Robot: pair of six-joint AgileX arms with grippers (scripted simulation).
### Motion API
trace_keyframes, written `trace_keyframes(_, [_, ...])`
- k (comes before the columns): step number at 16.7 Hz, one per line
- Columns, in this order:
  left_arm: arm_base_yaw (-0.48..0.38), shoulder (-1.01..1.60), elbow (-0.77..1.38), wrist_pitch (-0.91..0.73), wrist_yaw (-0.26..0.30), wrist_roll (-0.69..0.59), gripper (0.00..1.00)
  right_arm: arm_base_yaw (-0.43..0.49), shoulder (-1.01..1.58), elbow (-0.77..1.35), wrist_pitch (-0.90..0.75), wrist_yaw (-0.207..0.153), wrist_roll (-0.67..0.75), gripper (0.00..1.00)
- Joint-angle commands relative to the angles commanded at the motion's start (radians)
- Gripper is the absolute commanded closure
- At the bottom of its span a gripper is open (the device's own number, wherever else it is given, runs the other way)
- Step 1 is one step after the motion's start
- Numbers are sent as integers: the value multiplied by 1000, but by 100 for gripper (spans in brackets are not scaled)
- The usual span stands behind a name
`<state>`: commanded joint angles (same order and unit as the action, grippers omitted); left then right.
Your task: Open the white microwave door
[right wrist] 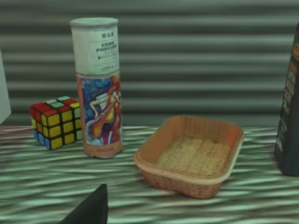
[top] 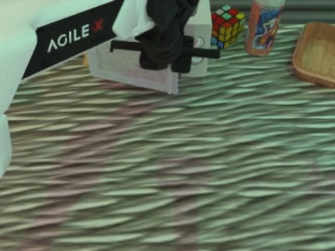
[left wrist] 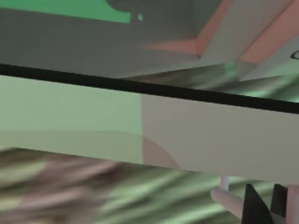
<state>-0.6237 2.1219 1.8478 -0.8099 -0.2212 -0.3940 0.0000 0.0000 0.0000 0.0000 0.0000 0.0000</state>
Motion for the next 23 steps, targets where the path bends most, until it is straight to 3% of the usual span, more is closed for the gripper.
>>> trace_keyframes(5, [-7, 2, -6, 2, 7, -1, 100, 0, 0, 0, 0, 0, 0, 0])
trace_keyframes(12, [14, -85, -131, 65, 51, 97, 100, 0, 0, 0, 0, 0, 0, 0])
trace_keyframes(23, [14, -86, -132, 65, 51, 97, 100, 0, 0, 0, 0, 0, 0, 0])
